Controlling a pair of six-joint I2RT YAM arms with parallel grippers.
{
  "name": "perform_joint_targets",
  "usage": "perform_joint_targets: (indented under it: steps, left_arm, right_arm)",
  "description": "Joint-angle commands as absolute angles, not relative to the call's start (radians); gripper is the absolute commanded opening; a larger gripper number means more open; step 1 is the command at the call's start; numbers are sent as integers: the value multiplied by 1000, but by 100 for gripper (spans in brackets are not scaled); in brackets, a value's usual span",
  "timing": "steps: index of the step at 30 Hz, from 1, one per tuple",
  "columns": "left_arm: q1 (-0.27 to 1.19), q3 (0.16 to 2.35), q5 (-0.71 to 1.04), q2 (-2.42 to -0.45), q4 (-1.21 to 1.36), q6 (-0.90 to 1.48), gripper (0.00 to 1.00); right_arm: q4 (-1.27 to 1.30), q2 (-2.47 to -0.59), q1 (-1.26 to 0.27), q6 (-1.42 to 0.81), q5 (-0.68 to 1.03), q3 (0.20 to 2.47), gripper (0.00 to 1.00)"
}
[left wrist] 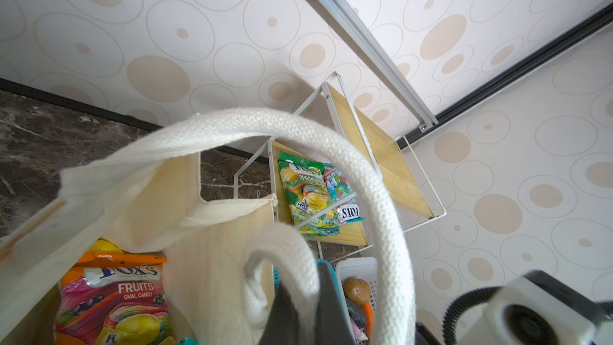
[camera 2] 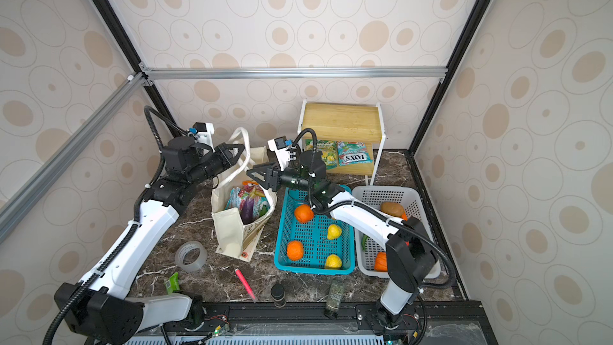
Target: Place the food into the grocery bag and tie it
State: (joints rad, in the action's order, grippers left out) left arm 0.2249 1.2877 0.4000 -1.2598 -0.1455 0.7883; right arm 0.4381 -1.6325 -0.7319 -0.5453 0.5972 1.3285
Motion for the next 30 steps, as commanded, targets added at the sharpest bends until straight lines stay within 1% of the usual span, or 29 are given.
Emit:
perform_joint_targets:
  steps: [1, 2, 6, 8, 13, 15, 16, 19, 22, 26, 27, 30]
  left_arm:
    - [219, 1308, 408, -1213, -83, 793, 0]
    - [219, 1301, 411, -1215, -73, 798, 0]
    - [219, 1314, 417, -1229, -84, 790, 0]
    - [219, 1318, 408, -1225, -92, 782, 0]
    - [219, 1323, 416, -1216, -94, 784, 0]
    - [219, 1327, 421, -1212, -97, 779, 0]
    - [219, 1332, 417, -1213, -106, 774, 0]
    - [219, 1339, 436, -1213, -110, 777, 0]
    - [219, 1333, 464, -1210, -96, 795, 0]
    - [219, 1337, 465, -1206, -90, 807, 0]
    - [219, 1341, 495, -1206, -88, 812, 0]
    - [219, 1321, 505, -1192, -66, 819, 0]
  right_arm:
    - [300, -1534, -730, -438, 532, 1299, 63]
    - [275, -1512, -728, -419, 514, 1287, 67]
    - [253, -1440, -702, -393, 464, 1229, 77]
    - [214, -1408, -692, -369, 439, 1210, 85]
    - [67, -1357, -692, -185, 355, 1180, 86]
    - [72, -1352, -688, -154, 321, 1162, 84]
    - [82, -1357, -679, -151, 332, 1159, 82]
    - [121, -1399, -658, -154, 416, 1164, 77]
    - [126, -1478, -659, -145, 507, 1216, 67]
    - [240, -1561, -671, -175, 607, 1244, 62]
    - [262, -1579, -676, -179, 626, 1254, 59]
    - [316, -1628, -692, -192, 685, 1288, 53]
